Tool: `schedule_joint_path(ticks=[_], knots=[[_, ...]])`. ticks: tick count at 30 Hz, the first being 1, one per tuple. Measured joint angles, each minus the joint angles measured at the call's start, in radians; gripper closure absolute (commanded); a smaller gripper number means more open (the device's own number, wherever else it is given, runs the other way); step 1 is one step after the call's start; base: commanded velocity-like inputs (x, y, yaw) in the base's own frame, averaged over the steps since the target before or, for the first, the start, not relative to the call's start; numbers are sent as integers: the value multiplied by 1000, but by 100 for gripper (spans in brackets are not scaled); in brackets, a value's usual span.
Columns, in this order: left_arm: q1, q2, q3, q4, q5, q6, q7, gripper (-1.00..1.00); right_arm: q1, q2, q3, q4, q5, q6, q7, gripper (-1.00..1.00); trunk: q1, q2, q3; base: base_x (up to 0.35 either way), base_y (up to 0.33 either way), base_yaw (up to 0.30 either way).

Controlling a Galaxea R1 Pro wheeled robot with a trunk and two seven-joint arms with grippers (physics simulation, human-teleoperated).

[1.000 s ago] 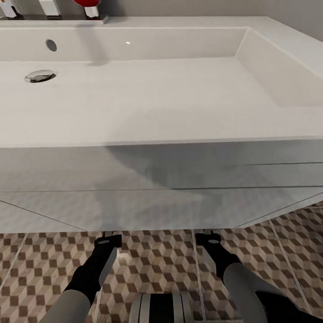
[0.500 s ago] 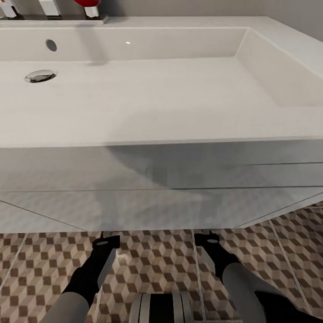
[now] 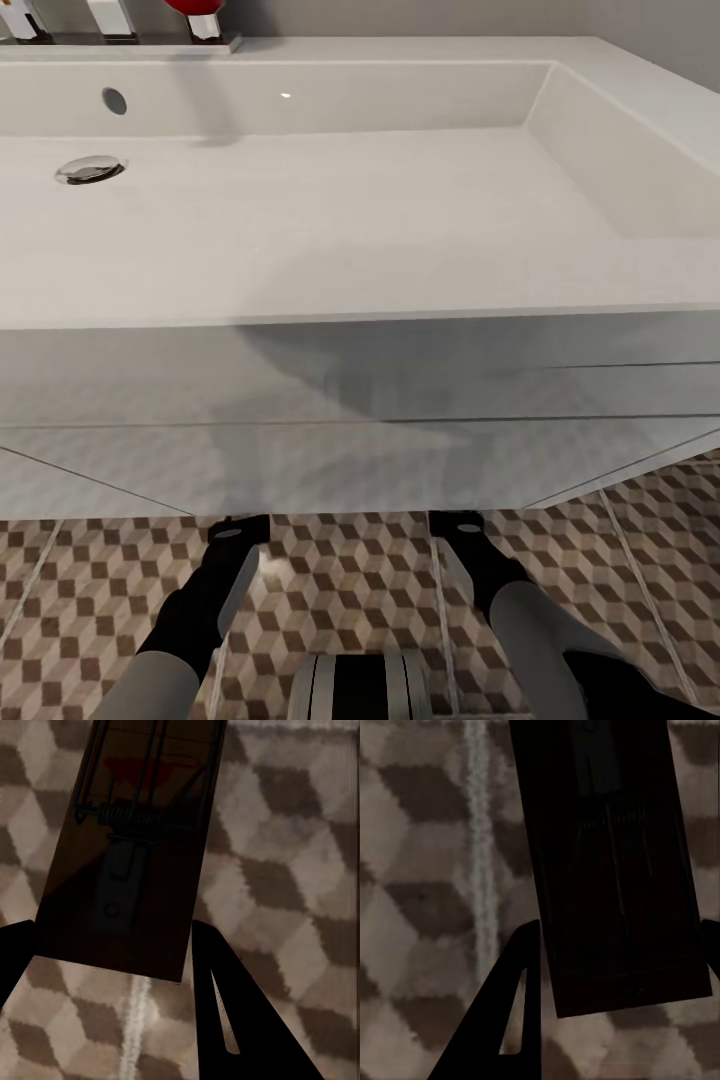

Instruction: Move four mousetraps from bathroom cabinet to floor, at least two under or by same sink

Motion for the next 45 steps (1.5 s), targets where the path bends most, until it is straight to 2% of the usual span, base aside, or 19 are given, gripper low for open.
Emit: schedule_joint_path(ticks=[6,13,25,26,38,45], knots=[[0,-1,-1,-33,1,0,0,100,0,7,3,-24,2,0,-18,100,0,0,0,0,0,0],[1,0,3,-61,3,-3,-1,100,0,28,4,-19,-4,0,-57,100,0,0,0,0,0,2],[0,9,9,6,-4,-18,-1,100,0,34,3,-14,-7,-2,-124,100,0,0,0,0,0,143],[0,9,10,7,-4,-18,-1,100,0,34,3,-14,-7,-3,-202,100,0,0,0,0,0,51],[-1,19,11,10,-3,-20,1,100,0,34,3,-8,-7,-4,-194,100,0,0,0,0,0,10],[-36,30,12,29,1,-39,2,100,0,31,3,-8,-4,-18,-153,100,0,0,0,0,0,0]])
